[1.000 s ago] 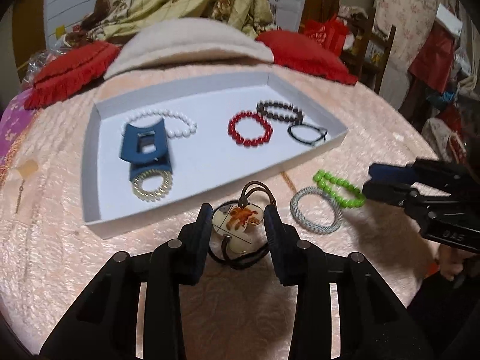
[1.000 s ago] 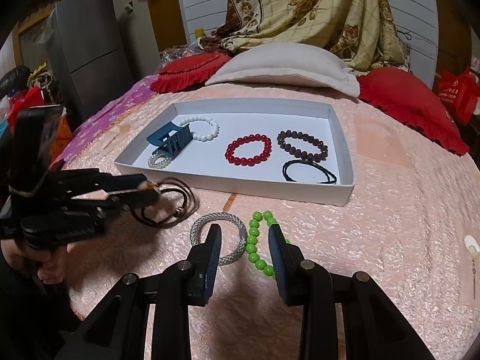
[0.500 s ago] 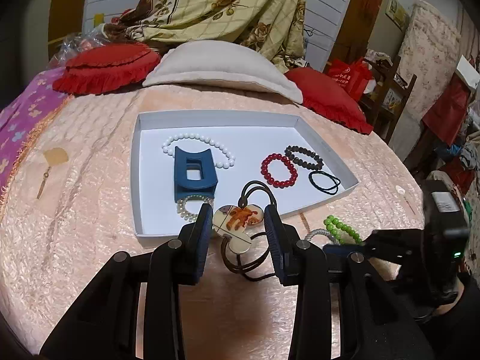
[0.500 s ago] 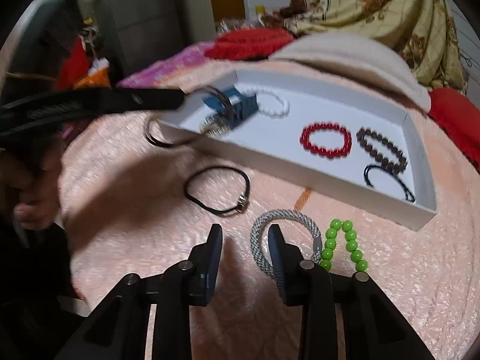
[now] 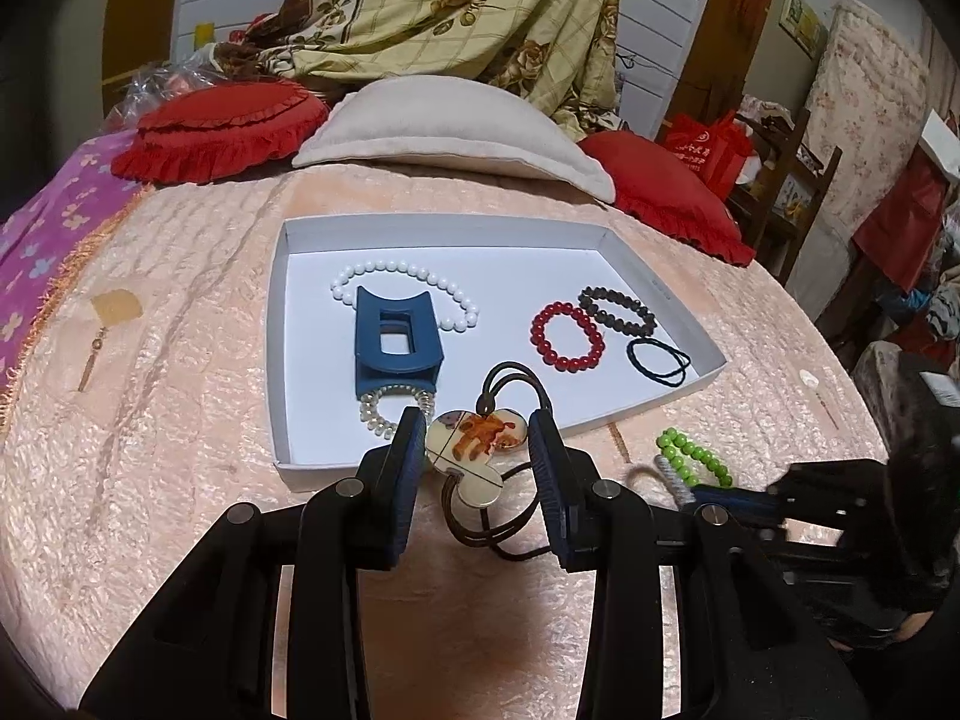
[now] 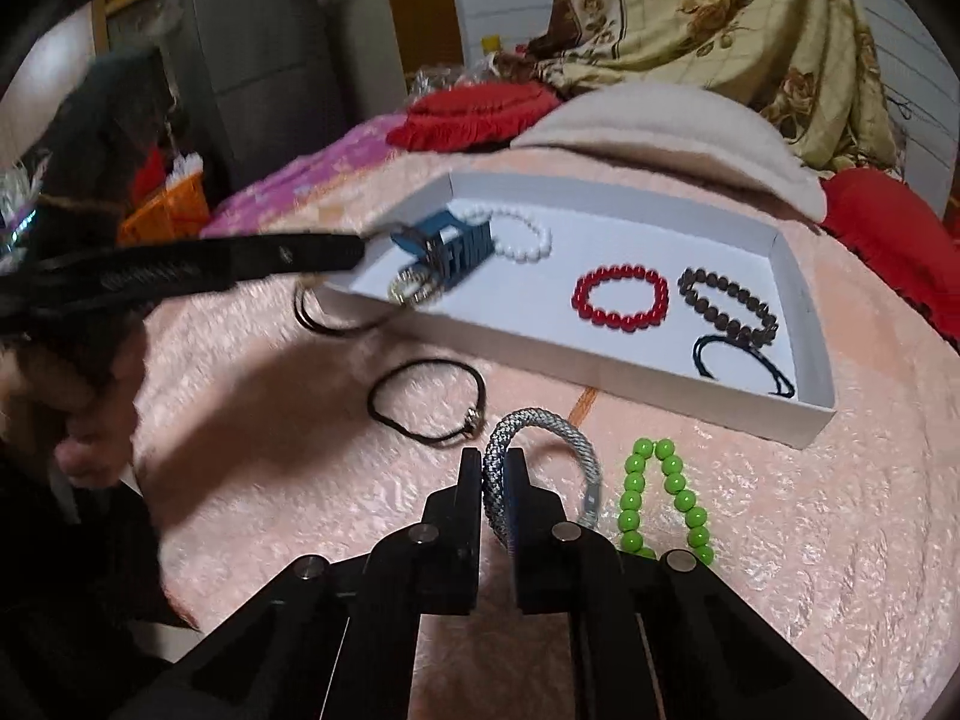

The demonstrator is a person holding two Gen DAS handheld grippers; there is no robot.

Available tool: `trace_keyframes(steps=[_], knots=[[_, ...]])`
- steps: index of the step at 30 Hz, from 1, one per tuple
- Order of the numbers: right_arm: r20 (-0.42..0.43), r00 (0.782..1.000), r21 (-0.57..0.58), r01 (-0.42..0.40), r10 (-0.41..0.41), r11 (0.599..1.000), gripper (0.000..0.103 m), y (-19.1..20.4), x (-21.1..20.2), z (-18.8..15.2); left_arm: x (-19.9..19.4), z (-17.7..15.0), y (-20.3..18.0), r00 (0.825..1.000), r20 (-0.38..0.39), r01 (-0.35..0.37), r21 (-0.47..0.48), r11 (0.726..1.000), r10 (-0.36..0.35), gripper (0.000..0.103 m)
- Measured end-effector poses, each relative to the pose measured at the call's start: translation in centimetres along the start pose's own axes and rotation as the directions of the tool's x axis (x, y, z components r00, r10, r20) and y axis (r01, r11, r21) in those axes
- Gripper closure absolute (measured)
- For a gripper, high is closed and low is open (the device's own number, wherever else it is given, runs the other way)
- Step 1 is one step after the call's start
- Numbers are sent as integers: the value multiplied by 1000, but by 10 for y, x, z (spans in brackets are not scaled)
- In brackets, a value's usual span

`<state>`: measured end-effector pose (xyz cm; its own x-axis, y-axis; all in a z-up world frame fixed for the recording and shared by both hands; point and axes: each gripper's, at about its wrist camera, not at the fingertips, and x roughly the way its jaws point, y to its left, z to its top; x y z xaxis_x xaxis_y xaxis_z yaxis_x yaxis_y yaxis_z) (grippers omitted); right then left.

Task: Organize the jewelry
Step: 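Grasp the black cord amber pendant with the left tool while the right tool grasps the silver mesh bangle, then carry the pendant and silver bangle over the white box with both tools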

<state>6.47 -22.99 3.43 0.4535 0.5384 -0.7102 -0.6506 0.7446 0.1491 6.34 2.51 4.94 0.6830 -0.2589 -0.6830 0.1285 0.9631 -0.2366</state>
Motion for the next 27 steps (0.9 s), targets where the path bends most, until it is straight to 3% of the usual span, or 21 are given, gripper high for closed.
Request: trace_keyframes(steps=[6, 14, 27], knots=[[107, 993, 87, -62, 53, 994, 96, -7, -23, 8, 2, 0, -2, 1000, 3, 1, -4, 1000, -1, 69], [193, 981, 117, -40, 17, 992, 97, -9, -36, 17, 3, 5, -7, 1000, 14, 2, -10, 1000, -2, 69], [185, 982, 143, 6, -33, 990, 97, -13, -37, 20, 8, 9, -12, 1000, 14, -3, -19, 1000, 4, 69]])
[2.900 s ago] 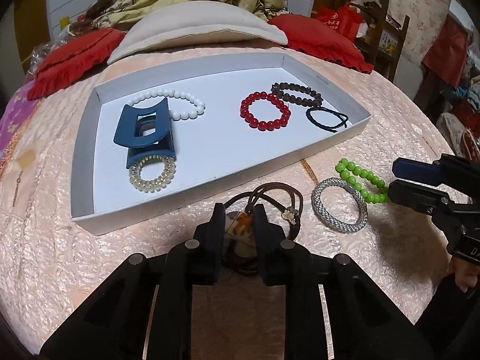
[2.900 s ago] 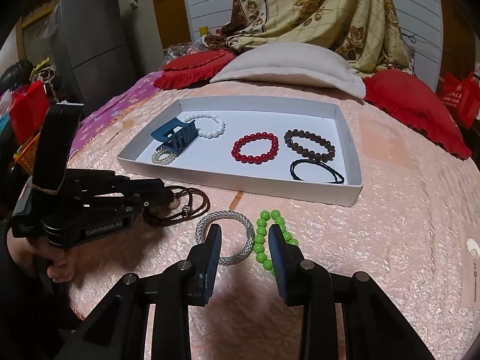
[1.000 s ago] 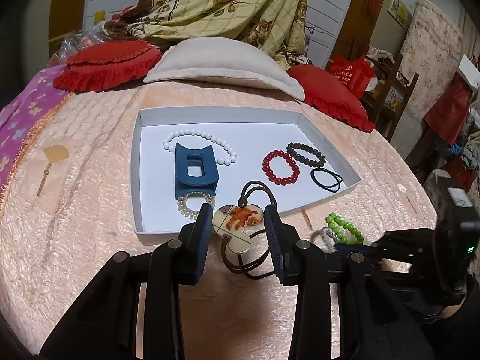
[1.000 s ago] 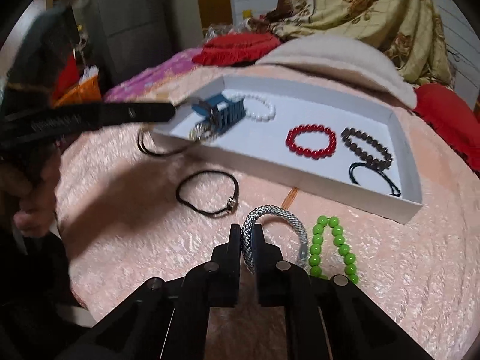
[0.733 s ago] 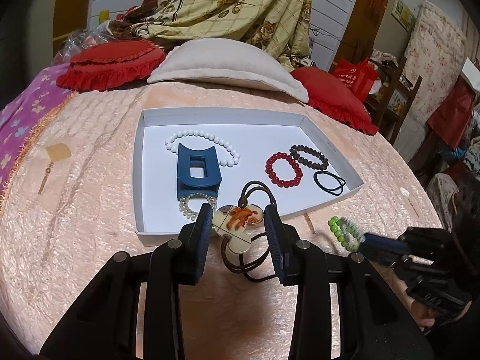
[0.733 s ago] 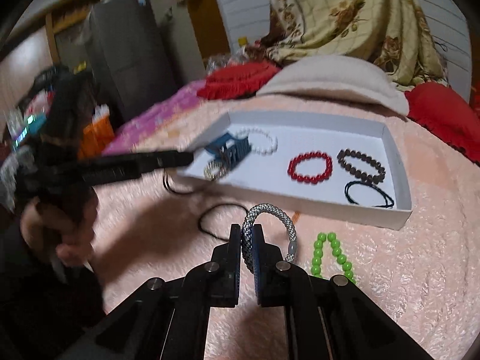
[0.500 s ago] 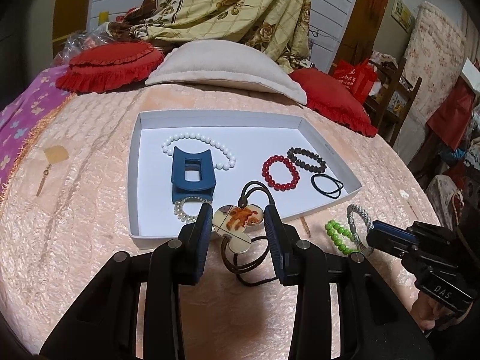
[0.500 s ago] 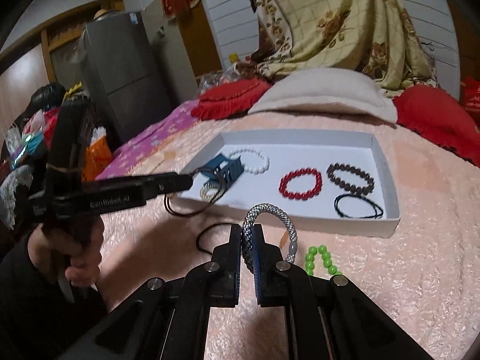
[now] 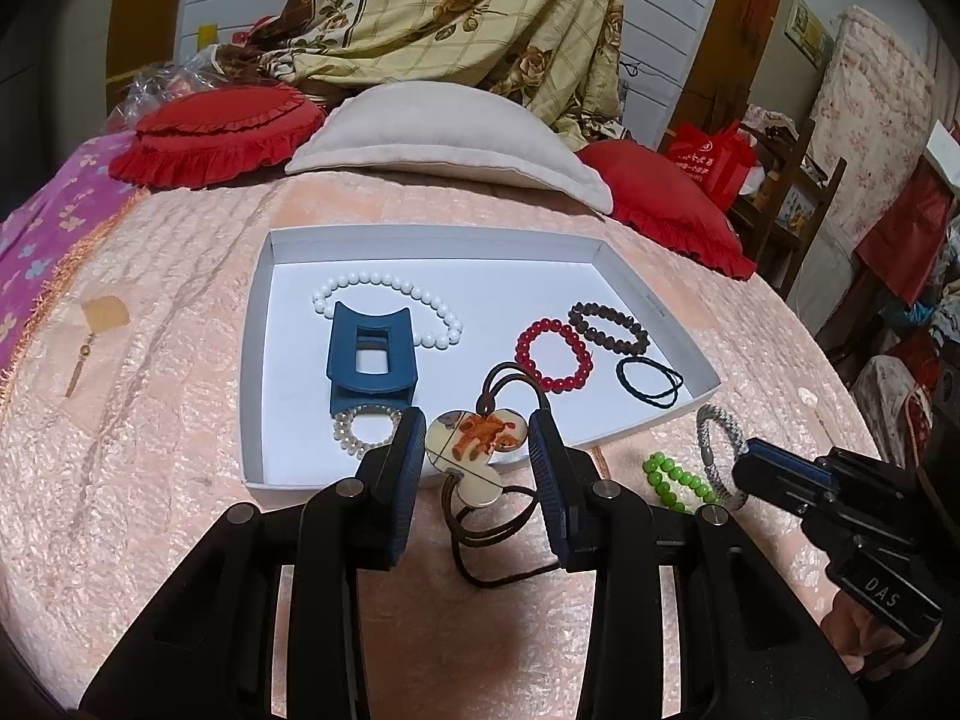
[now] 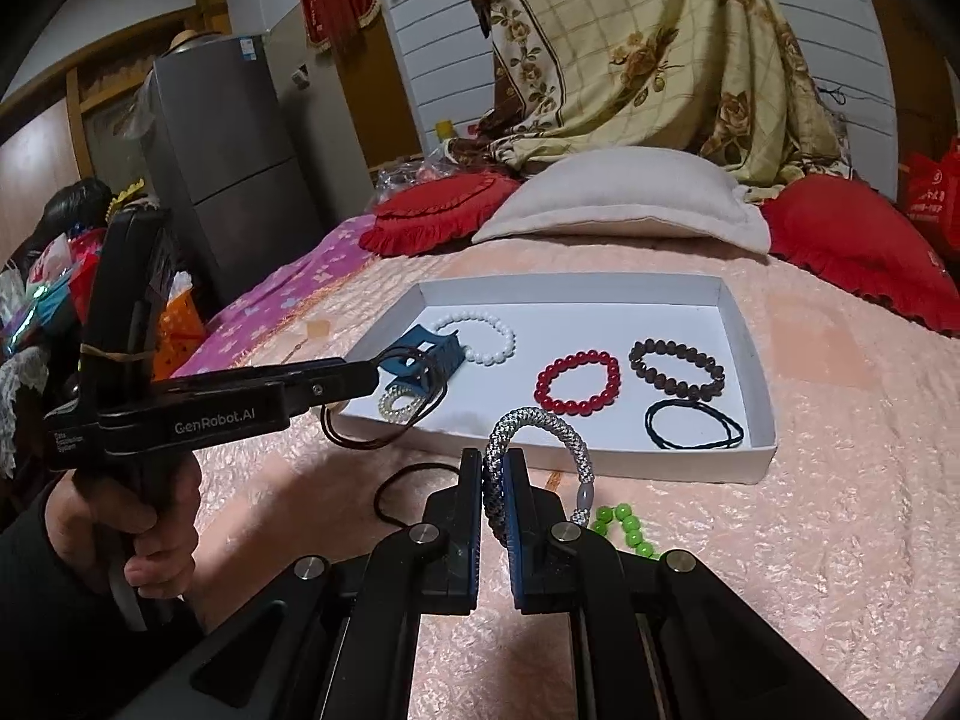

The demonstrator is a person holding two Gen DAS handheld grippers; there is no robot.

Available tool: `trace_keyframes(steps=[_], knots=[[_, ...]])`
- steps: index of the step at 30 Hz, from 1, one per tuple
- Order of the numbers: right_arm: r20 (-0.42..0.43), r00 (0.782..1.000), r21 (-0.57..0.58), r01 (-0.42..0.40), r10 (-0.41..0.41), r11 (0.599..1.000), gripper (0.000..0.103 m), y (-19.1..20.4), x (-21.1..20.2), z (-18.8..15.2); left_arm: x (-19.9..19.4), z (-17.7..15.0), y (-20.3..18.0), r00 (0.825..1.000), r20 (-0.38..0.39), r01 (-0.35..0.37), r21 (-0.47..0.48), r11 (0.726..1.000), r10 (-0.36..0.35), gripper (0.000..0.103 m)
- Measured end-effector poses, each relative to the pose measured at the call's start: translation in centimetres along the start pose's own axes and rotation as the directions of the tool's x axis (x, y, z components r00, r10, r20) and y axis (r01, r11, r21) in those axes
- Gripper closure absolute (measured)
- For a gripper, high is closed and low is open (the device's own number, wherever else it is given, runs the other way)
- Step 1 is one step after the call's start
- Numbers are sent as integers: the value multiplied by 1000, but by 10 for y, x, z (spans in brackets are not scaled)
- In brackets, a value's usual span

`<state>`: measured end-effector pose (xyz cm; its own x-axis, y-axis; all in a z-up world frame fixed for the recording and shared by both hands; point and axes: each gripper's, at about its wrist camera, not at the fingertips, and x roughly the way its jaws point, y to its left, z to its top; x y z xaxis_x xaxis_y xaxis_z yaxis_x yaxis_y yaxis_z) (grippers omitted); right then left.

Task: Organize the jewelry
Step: 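Carry the pendant and silver bangle over the white box with both tools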

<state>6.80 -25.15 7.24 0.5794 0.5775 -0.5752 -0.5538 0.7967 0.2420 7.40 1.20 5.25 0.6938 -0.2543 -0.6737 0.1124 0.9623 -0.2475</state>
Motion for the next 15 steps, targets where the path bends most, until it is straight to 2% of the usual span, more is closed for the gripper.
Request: trace_keyframes(steps=[7, 15], knots=[[40, 999, 27, 30, -32, 999, 97, -15, -3, 9, 0, 6, 3, 1000, 13, 0, -15, 1000, 0, 69], [89, 993, 98, 75, -84, 992, 97, -41, 12, 31, 10, 23, 16, 999, 49, 11, -82, 997, -7, 69]])
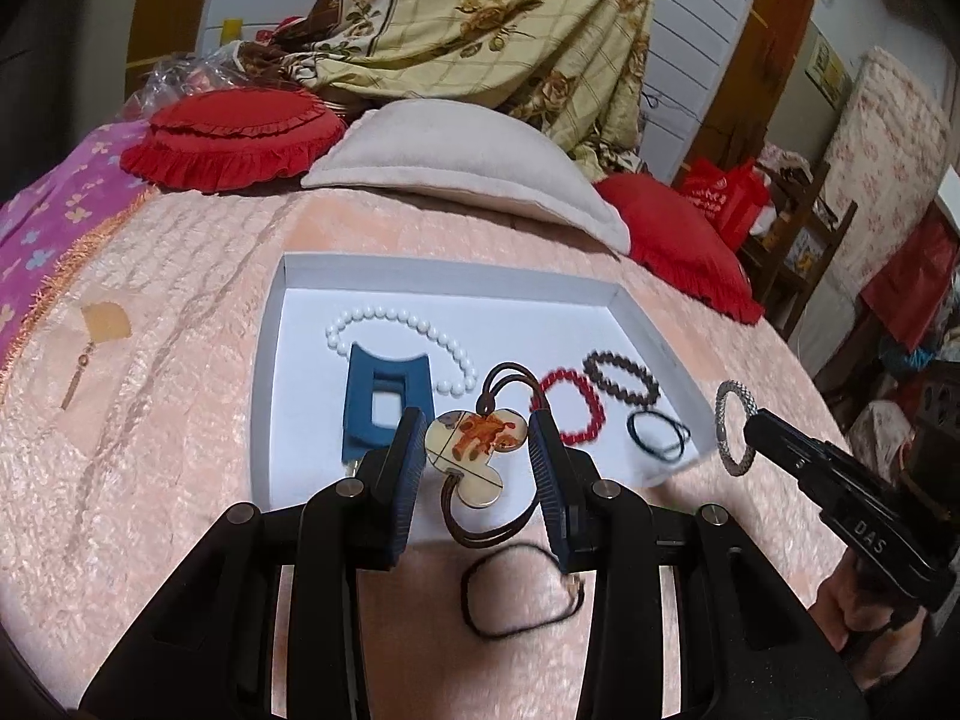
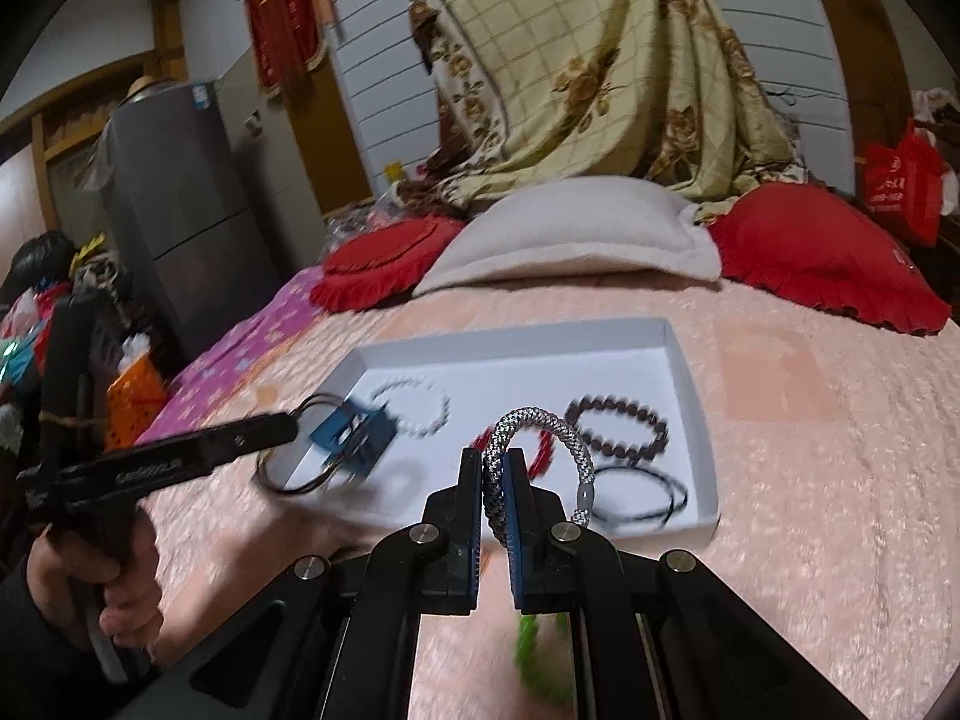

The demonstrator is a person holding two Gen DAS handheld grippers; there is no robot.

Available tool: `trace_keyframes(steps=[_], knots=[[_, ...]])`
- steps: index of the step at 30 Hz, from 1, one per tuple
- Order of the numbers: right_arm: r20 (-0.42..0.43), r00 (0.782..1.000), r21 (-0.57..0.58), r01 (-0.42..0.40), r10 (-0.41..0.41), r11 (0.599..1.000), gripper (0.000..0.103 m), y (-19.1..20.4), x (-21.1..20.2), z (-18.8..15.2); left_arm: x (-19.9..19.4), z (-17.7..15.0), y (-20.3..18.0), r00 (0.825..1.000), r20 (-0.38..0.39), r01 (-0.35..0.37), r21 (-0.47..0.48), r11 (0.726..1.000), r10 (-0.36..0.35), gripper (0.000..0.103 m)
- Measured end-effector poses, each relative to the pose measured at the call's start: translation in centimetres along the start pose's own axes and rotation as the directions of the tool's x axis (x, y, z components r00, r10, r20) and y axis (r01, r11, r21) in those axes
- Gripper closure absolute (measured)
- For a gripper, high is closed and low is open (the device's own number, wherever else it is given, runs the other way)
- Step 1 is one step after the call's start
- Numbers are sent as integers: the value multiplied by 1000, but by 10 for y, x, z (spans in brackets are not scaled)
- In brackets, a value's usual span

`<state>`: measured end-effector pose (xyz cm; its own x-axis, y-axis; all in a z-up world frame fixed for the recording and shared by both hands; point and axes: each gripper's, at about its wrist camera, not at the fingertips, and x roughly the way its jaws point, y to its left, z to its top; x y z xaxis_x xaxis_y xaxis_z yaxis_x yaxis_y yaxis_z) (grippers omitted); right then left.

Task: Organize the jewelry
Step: 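Carry the pendant and silver bangle over the white box with both tools, then open both tools to drop the pendant and silver bangle into the box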

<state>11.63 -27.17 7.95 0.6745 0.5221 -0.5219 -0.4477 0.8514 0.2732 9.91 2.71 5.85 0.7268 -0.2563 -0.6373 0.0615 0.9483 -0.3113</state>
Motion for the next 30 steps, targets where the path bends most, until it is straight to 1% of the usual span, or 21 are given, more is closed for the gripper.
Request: trace_keyframes(steps=[2, 4, 7, 11, 13, 14, 16, 18, 20, 22, 26, 28, 30], knots=[[2, 1000, 27, 9, -9, 1000, 97, -5, 10, 8, 8, 6, -1, 1000, 5, 2, -10, 1000, -2, 69], [-1, 999, 42, 45, -45, 998, 97, -9, 25, 17, 21, 12, -4, 1000, 3, 0, -16, 1000, 0, 69], [-20, 998, 73, 59, -58, 996, 97, -12, 48, 31, 39, 16, -11, 1000, -17, -9, -19, 1000, 9, 69], [-43, 997, 99, 72, -68, 992, 97, -15, 79, 56, 64, 12, -17, 995, -98, -13, -48, 999, 8, 69], [-67, 996, 110, 61, -54, 992, 97, -20, 98, 66, 71, 8, -23, 992, -128, -19, -42, 999, 13, 69], [-97, 994, 117, 55, -44, 992, 97, -24, 111, 70, 73, 7, -25, 991, -135, -29, -35, 999, 24, 69], [-137, 990, 137, 48, -29, 989, 97, -30, 132, 72, 76, 6, -26, 989, -145, -48, -32, 998, 43, 69], [-182, 983, 146, 49, -22, 988, 97, -34, 151, 72, 78, 6, -24, 986, -147, -82, -30, 996, 77, 69], [-214, 977, 142, 48, -17, 989, 97, -34, 163, 70, 82, 7, -22, 983, -151, -108, -32, 994, 102, 69], [-223, 974, 139, 61, -29, 988, 97, -35, 170, 68, 84, 7, -20, 982, -161, -107, -39, 993, 100, 69], [-238, 971, 182, 76, -31, 980, 97, -45, 176, 62, 85, 4, -25, 977, -165, -135, -7, 991, 132, 68], [-236, 972, 205, 69, -19, 976, 96, -48, 174, 62, 83, 3, -26, 977, -164, -135, 4, 991, 134, 67], [-235, 971, 188, 84, -39, 979, 95, -49, 172, 62, 81, 2, -26, 978, -162, -131, 7, 991, 130, 61]])
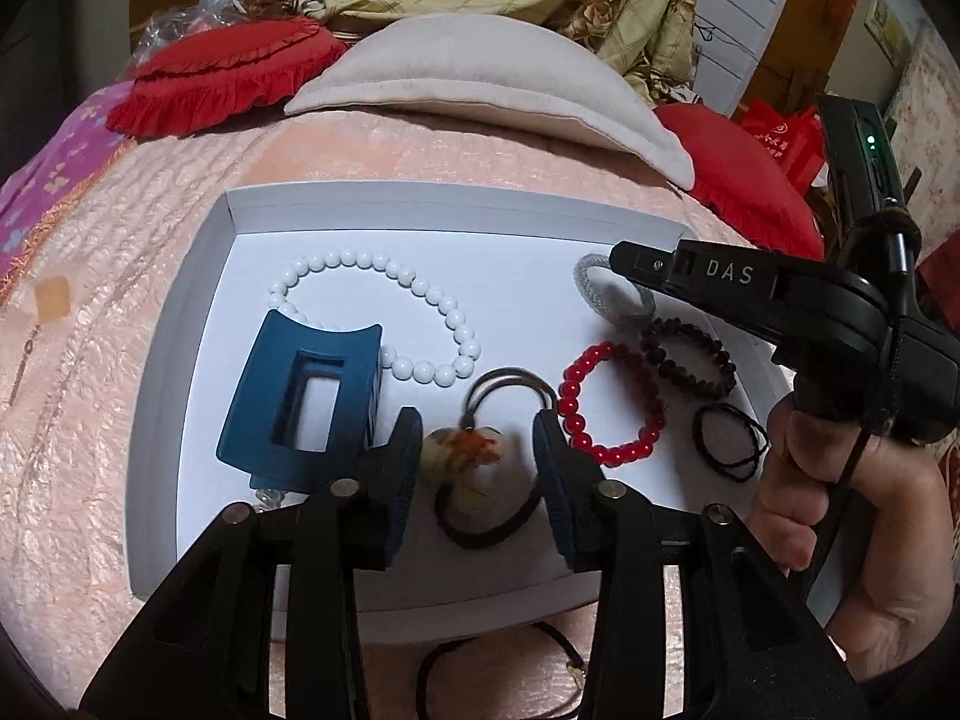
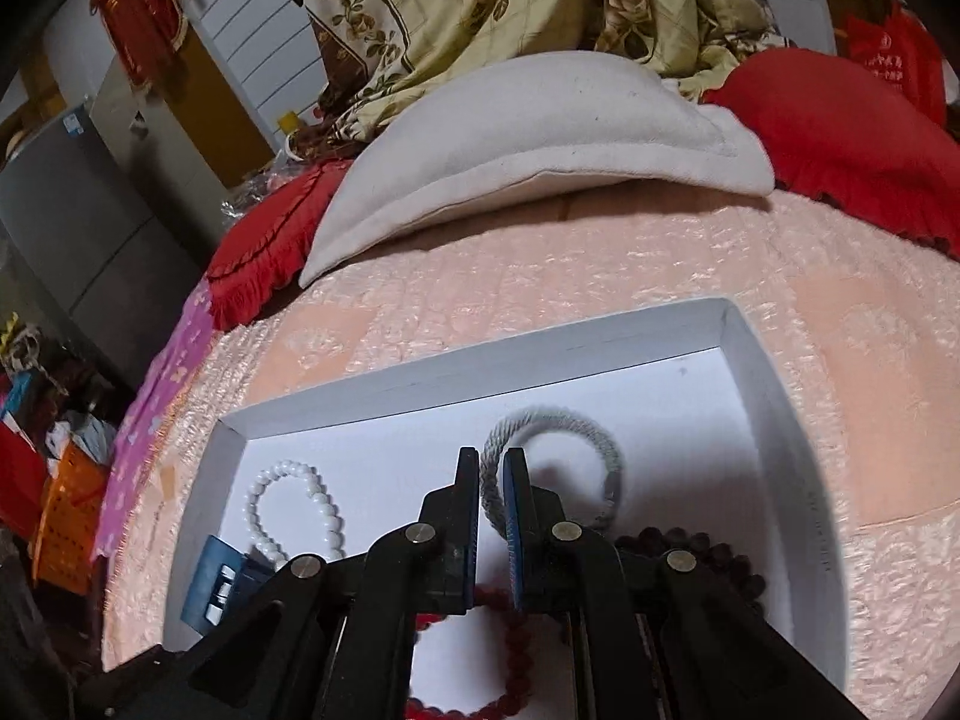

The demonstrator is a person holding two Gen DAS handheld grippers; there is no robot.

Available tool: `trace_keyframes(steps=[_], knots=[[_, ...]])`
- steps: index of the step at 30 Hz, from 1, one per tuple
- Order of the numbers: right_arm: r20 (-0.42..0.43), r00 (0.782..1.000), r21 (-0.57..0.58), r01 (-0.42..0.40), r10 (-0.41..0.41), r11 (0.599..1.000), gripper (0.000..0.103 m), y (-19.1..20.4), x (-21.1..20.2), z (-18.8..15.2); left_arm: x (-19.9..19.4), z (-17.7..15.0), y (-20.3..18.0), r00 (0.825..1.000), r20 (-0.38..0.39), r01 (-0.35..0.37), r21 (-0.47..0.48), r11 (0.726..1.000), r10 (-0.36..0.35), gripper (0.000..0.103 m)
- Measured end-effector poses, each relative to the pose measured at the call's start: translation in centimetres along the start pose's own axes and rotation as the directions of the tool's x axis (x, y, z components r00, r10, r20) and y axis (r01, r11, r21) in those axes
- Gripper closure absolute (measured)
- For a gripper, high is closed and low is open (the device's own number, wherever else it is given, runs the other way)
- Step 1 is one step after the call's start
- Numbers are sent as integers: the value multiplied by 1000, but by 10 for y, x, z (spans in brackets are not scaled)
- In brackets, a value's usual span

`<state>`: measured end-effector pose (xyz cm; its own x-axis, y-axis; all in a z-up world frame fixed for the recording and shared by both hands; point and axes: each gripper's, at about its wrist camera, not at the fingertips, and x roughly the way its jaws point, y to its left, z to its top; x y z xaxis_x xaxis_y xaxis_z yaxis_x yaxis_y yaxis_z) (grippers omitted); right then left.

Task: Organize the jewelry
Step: 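Open both tools to drop the pendant and silver bangle into the box, then grasp the black hair tie with the metal bead using the left tool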

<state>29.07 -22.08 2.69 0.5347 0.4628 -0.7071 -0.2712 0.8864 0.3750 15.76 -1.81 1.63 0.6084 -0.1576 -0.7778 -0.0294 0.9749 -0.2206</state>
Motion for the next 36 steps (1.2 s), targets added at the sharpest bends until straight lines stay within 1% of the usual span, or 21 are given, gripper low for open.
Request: trace_keyframes(steps=[2, 5, 8, 11, 13, 15, 17, 18, 19, 20, 22, 25, 28, 30, 32, 34, 36], knots=[[4, 1000, 2, -5, 5, 1000, 91, -1, -2, 0, -1, -1, 1, 1000, 3, 7, -2, 1000, -7, 59], [22, 1000, 16, -2, 1, 1000, 90, -4, -10, 0, -6, -1, 3, 1000, 14, 13, -6, 1000, -13, 58], [51, 999, 27, 3, -4, 1000, 90, -6, -29, 0, -12, 0, 6, 1000, 26, 17, 0, 1000, -17, 57], [88, 996, 17, 24, -26, 1000, 90, -5, -57, -8, -23, -2, 11, 999, 45, 26, 7, 1000, -26, 57], [99, 994, -8, 47, -46, 999, 89, -3, -77, -21, -31, -5, 17, 998, 60, 25, 7, 1000, -26, 57], [102, 992, -53, 77, -71, 996, 88, 1, -98, -40, -42, -10, 25, 997, 75, 19, 8, 1000, -20, 53], [97, 992, -89, 93, -84, 992, 77, 2, -112, -59, -54, -16, 34, 996, 87, 24, 4, 1000, -25, 53], [90, 990, -115, 116, -106, 987, 67, 2, -121, -74, -60, -20, 37, 995, 96, 29, 6, 1000, -29, 52], [84, 988, -129, 136, -126, 982, 62, 2, -126, -85, -65, -24, 40, 994, 103, 27, 9, 1000, -28, 51], [67, 986, -149, 161, -153, 976, 61, 0, -132, -98, -68, -28, 42, 994, 106, 26, 11, 1000, -27, 50], [35, 981, -173, 192, -189, 966, 61, -5, -140, -121, -76, -42, 43, 994, 104, 44, 20, 999, -46, 50], [24, 975, -166, 221, -220, 961, 61, -15, -157, -146, -76, -61, 30, 994, 69, 82, 68, 994, -87, 50], [42, 970, -150, 242, -239, 959, 61, -20, -168, -152, -66, -82, -2, 989, 5, 145, 170, 975, -148, 50], [42, 971, -135, 241, -237, 961, 61, -23, -168, -151, -60, -88, -18, 989, -7, 147, 232, 961, -150, 50], [29, 972, -121, 233, -232, 965, 61, -25, -164, -149, -54, -90, -31, 991, -10, 131, 280, 951, -133, 50], [18, 974, -120, 227, -226, 966, 61, -24, -161, -149, -47, -88, -38, 993, -8, 116, 293, 949, -118, 50], [12, 975, -133, 220, -220, 966, 61, -21, -160, -149, -40, -87, -38, 994, -19, 112, 279, 954, -111, 50]])
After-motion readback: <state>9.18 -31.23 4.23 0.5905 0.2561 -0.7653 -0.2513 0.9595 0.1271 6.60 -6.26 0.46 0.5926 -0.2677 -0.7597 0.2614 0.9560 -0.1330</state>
